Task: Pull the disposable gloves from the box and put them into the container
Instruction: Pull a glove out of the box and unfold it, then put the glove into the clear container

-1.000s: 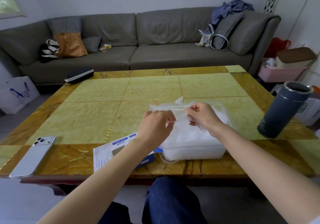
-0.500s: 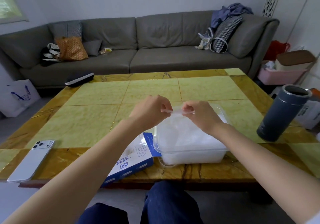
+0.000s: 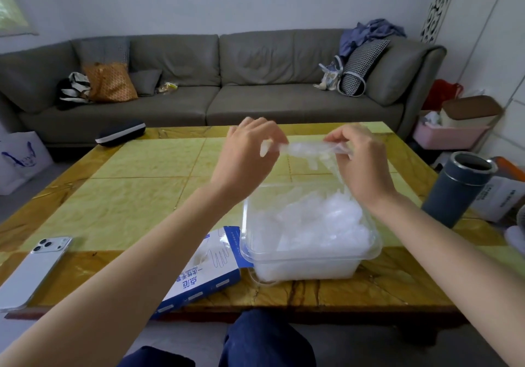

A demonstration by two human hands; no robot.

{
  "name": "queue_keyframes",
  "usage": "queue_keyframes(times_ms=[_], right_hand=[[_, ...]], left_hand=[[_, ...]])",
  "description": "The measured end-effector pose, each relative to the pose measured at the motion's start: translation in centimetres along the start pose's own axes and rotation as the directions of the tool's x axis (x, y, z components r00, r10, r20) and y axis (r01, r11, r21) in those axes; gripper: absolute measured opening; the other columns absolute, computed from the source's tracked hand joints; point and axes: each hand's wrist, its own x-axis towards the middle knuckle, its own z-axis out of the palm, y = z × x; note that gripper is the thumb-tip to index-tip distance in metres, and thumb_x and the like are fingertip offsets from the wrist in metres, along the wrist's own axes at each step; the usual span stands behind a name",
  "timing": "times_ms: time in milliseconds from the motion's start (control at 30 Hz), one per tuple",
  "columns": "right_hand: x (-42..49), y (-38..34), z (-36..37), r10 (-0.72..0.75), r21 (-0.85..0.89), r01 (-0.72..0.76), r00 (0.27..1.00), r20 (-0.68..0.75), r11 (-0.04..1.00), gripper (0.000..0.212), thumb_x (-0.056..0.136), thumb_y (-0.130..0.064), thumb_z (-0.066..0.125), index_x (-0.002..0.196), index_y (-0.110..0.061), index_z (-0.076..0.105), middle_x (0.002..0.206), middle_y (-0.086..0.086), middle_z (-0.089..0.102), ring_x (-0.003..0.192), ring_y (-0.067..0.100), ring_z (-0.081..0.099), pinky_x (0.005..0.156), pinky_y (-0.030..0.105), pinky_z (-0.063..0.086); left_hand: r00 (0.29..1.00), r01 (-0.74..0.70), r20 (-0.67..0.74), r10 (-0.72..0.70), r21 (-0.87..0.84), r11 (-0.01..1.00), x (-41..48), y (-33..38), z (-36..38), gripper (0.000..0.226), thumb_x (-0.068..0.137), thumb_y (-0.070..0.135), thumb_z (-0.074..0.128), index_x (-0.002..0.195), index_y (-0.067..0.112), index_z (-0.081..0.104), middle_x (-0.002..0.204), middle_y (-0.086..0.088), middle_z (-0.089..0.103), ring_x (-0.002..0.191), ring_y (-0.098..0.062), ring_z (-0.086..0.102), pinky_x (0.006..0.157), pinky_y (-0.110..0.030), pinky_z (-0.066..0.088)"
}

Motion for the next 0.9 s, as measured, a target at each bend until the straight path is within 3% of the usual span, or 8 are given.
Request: queue_keyframes(times_ms=[67,167,300,467,567,700,800,900], right_hand=[[-2.0,0.4,0.0,-0.051,-0.034,0.055,0.993,0.105,0.998,0.029,0.078,0.017,0.055,0.092,-0.005,0.067,0.091,-0.006,0.054,0.09,0.009,0.051,0.08,0.003,0.036],[-4.8,1.2,0.7,-0.036,-0.044,0.056,0.928,0.371,0.997,0.027,0.084,0.013,0.051,0.094,-0.007,0.067,0.093,-0.004,0.057,0.091,0.008,0.051,0.085,0.023,0.048],[-7.0,2.6,2.4,0.084,-0.097,-0.023,0.722,0.687,0.995,0.028,0.094,0.004,0.046,0.105,-0.012,0.066,0.111,-0.002,0.063,0.104,0.011,0.057,0.092,0.022,0.044],[-6.9,3.0,2.9,0.126,-0.067,-0.137,0.483,0.866,0.988,0.027,0.094,-0.006,0.053,0.117,-0.019,0.058,0.113,-0.007,0.062,0.106,0.004,0.057,0.092,0.015,0.043],[-6.1,2.6,2.2,0.102,0.126,-0.345,0.573,0.813,0.93,0.028,0.089,-0.024,0.064,0.116,-0.025,0.057,0.105,-0.013,0.063,0.099,-0.004,0.058,0.091,0.013,0.045],[-5.5,2.4,2.8,0.169,0.189,-0.353,0.769,0.617,0.916,0.016,0.091,-0.025,0.06,0.106,-0.019,0.063,0.101,-0.011,0.064,0.091,-0.005,0.058,0.083,0.011,0.046],[-5.6,3.1,4.5,0.124,-0.054,-0.124,0.674,0.729,0.991,0.022,0.091,-0.024,0.06,0.113,-0.021,0.06,0.116,-0.009,0.061,0.104,0.005,0.056,0.093,0.024,0.045],[-6.0,4.4,6.0,0.148,-0.203,0.059,0.498,0.855,0.977,0.042,0.087,-0.032,0.064,0.126,-0.024,0.051,0.134,-0.01,0.05,0.12,0.012,0.048,0.095,0.027,0.039]], left_hand=[[0.993,-0.035,0.112,0.029,0.052,0.998,-2.1,-0.6,0.2,0.01,0.088,0.011,0.06,0.087,0.018,0.067,0.09,0.013,0.061,0.091,-0.01,0.051,0.087,-0.027,0.035],[0.904,-0.035,0.428,-0.02,0.121,0.992,-5.5,-2.0,1.3,0.013,0.094,0.016,0.053,0.098,0.02,0.065,0.105,0.009,0.063,0.106,-0.01,0.05,0.101,-0.027,0.03],[0.719,-0.112,0.69,-0.081,0.229,0.967,-8.4,-3.3,3.8,0.022,0.099,0.018,0.044,0.109,0.026,0.062,0.114,0.013,0.062,0.11,-0.008,0.045,0.098,-0.02,0.027],[0.539,-0.256,0.835,-0.11,0.287,0.923,-7.6,-3.3,4.7,0.032,0.097,0.007,0.042,0.119,0.023,0.058,0.117,0.006,0.06,0.111,-0.014,0.044,0.086,-0.019,0.024],[0.464,-0.295,0.875,-0.138,0.3,0.907,-6.5,-2.9,4.8,0.041,0.093,-0.001,0.039,0.123,0.021,0.056,0.12,0.003,0.058,0.112,-0.016,0.044,0.094,-0.023,0.027],[0.642,-0.195,0.754,-0.142,0.34,0.92,-5.6,-2.0,6.2,0.035,0.089,0.0,0.039,0.115,0.019,0.054,0.117,-0.001,0.052,0.11,-0.02,0.046,0.094,-0.029,0.033],[0.613,-0.111,0.769,-0.181,0.311,0.944,-5.9,-1.4,8.1,0.031,0.095,0.016,0.043,0.126,0.015,0.045,0.125,-0.007,0.046,0.114,-0.025,0.046,0.092,-0.032,0.036],[0.323,-0.131,0.9,-0.293,0.349,0.928,-6.7,-1.9,10.2,0.058,0.096,0.04,0.047,0.145,0.017,0.027,0.141,-0.009,0.035,0.127,-0.03,0.039,0.102,-0.04,0.035]])
